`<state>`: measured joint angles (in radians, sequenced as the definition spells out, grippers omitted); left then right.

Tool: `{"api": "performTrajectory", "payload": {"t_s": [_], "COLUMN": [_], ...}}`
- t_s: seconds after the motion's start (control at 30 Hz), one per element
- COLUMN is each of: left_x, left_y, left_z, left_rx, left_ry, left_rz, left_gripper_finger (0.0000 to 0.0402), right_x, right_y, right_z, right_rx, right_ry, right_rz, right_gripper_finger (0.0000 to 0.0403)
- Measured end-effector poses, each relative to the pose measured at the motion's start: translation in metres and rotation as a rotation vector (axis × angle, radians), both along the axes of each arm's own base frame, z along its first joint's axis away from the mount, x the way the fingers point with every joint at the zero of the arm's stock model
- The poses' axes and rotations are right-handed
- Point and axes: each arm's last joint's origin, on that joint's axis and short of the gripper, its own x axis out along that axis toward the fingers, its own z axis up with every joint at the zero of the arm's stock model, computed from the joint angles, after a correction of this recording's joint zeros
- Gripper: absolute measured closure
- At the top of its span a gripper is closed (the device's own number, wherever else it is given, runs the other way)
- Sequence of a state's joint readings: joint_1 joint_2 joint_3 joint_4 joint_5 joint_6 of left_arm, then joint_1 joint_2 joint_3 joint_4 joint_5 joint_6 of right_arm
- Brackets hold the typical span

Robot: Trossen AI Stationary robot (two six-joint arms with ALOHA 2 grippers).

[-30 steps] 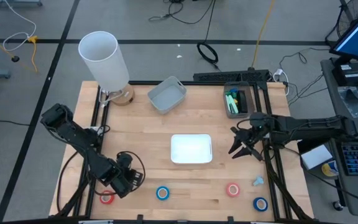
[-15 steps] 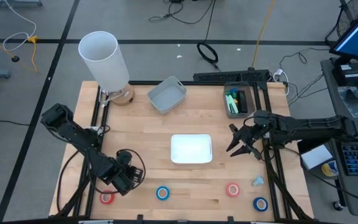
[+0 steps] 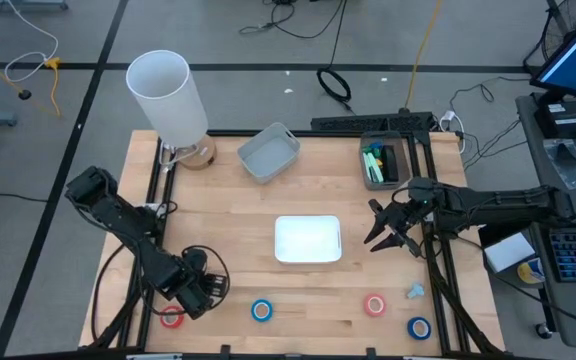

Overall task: Pick and place Stapler, Stapler remover, tape
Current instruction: Put the purple staple remover into the white bin

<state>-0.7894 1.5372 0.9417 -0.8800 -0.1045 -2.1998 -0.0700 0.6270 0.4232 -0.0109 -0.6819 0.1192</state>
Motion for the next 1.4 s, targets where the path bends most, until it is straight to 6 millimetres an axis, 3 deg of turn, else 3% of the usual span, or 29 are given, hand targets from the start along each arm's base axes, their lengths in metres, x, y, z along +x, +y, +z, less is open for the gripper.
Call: {"api": "performTrajectory", "payload": {"t_s": [0.6,0.93,1.4], "left_x": [-0.006,0.000,0.000], "left_y": [0.003,-0.004,-0.002], "left_z": [-0.001,-0.031,-0.033], "left_rx": [0.054,0.118,0.172], "left_ry": [0.037,0.141,0.126], "left_rz": [0.057,0.060,0.068], "left_gripper_finger": [0.0229,0.0229,0.0229], "right_x": [0.000,0.000,0.000], "right_y": [0.000,0.000,0.000], "right_z": [0.000,0.000,0.000], "right_rx": [-0.006,-0.006,-0.004], "right_ry": [-0.004,-0.004,-0.003], "right_rz": [0.001,0.001,0.001], "right_gripper_finger": [0.0289,0.0289,0.0289]}}
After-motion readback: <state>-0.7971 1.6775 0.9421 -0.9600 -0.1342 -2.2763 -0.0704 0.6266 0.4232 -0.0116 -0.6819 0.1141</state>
